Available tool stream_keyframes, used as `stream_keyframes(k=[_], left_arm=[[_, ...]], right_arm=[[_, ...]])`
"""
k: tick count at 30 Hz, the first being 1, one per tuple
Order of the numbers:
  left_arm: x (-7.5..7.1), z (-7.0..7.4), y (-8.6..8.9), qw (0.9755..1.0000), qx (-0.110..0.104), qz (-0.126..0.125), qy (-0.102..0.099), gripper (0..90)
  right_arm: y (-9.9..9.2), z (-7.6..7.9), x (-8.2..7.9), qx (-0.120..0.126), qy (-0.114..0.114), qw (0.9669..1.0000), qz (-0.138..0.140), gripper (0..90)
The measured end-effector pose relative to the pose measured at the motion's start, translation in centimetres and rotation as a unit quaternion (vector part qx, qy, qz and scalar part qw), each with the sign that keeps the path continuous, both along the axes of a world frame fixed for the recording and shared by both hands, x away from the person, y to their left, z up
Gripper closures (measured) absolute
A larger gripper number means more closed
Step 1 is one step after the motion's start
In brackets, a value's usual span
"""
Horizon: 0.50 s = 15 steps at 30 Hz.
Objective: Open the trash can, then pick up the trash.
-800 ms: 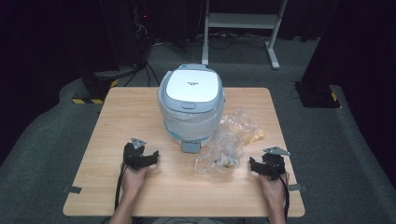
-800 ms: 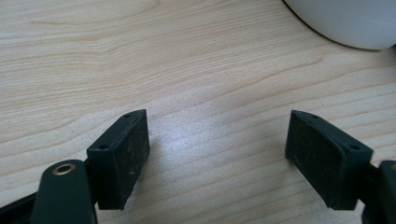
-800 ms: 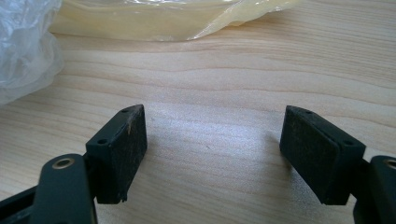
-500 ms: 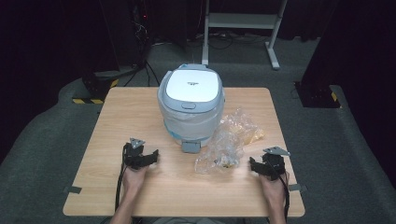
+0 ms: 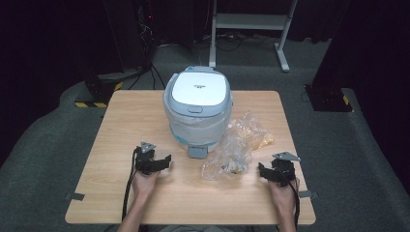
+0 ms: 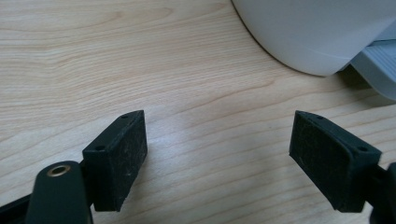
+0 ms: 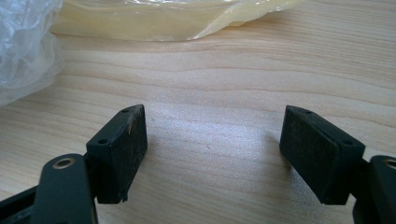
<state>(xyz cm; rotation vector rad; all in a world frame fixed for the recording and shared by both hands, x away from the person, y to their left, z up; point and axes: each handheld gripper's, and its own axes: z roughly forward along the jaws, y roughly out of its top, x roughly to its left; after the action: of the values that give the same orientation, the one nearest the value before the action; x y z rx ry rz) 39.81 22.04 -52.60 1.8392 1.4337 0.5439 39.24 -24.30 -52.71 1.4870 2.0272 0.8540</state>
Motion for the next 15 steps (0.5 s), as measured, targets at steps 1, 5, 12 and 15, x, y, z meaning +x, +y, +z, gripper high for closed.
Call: stream_keyframes(k=[1, 5, 12, 15], left_arm=[[0.0, 0.0, -0.2, 1.0, 0.001, -0.004, -0.002, 19.2], [-0.1, 0.2, -0.4, 0.9999, -0.004, -0.009, -0.002, 19.0], [0.0, 0.7, -1.2, 0.9997, -0.01, -0.02, -0.009, 17.7], [0.1, 0.8, -1.7, 0.9996, -0.011, -0.026, -0.009, 17.4]], right_arm=[[0.0, 0.0, 0.0, 0.0, 0.0, 1.0, 0.0, 23.1], [0.0, 0.0, 0.0, 0.0, 0.0, 1.0, 0.0, 23.1], [0.0, 0.0, 0.0, 0.0, -0.001, 1.0, 0.001, 23.5], [0.0, 0.0, 0.0, 0.0, 0.0, 1.0, 0.001, 23.5]])
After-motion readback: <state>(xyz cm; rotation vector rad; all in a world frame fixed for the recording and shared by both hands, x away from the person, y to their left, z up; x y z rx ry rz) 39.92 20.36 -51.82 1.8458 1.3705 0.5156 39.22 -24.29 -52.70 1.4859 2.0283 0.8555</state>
